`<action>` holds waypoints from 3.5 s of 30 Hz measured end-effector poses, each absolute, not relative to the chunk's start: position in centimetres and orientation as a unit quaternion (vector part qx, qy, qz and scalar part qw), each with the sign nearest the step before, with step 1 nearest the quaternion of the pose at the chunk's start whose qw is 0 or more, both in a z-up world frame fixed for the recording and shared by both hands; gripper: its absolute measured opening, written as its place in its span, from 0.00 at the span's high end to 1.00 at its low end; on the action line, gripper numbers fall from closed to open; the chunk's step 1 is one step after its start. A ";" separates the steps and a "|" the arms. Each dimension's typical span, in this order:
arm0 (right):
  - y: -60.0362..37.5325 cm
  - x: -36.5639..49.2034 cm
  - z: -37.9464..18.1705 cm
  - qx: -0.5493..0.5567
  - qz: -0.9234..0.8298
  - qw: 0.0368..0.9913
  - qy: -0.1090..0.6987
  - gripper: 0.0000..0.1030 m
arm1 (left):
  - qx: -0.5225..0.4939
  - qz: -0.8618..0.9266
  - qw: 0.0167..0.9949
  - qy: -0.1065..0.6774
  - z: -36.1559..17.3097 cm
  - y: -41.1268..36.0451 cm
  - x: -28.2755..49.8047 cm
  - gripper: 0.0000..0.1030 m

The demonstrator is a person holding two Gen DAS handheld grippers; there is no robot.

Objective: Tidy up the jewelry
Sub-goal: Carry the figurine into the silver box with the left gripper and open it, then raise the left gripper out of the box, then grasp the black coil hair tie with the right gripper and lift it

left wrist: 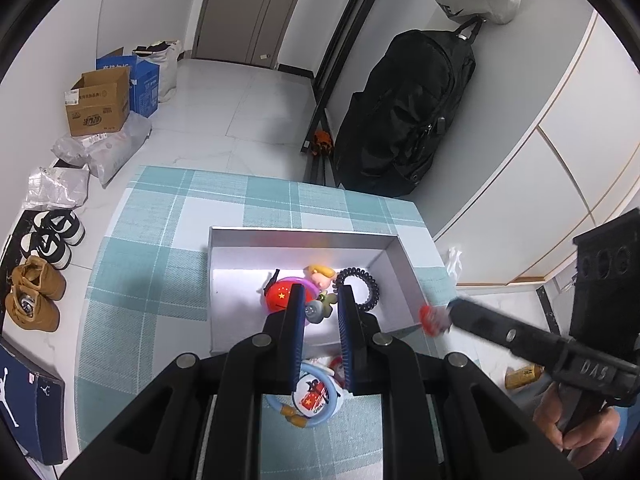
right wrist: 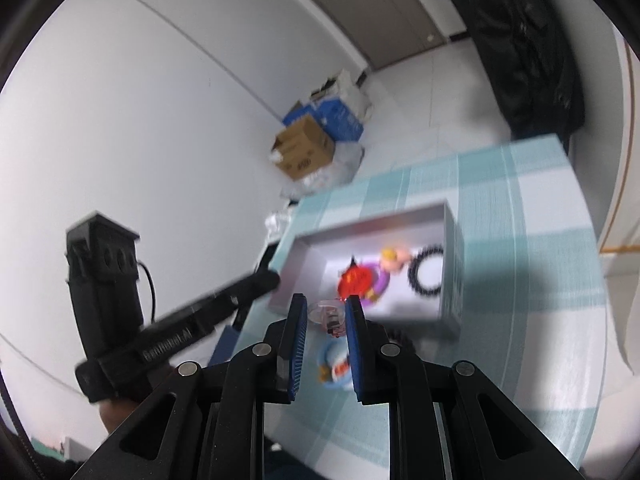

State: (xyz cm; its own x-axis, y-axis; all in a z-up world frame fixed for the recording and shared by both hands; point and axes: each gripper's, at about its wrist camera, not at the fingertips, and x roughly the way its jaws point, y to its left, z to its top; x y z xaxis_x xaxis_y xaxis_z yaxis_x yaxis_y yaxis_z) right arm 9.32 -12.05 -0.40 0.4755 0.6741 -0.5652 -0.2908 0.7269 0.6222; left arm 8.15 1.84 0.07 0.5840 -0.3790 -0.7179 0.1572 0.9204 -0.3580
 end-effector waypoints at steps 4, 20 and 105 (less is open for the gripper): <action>-12.4 10.3 0.1 0.241 0.278 0.838 0.403 0.82 | -0.138 -0.154 0.875 0.437 -0.4 1.7 8.8 0.89; -10.8 15.4 -2.3 0.235 0.240 0.834 0.438 0.82 | -0.148 -0.156 0.855 0.472 -2.1 0.9 12.1 0.89; -8.6 8.2 -7.6 0.085 0.203 0.850 0.479 0.16 | -0.088 -0.100 0.872 0.471 -4.3 2.7 3.1 0.31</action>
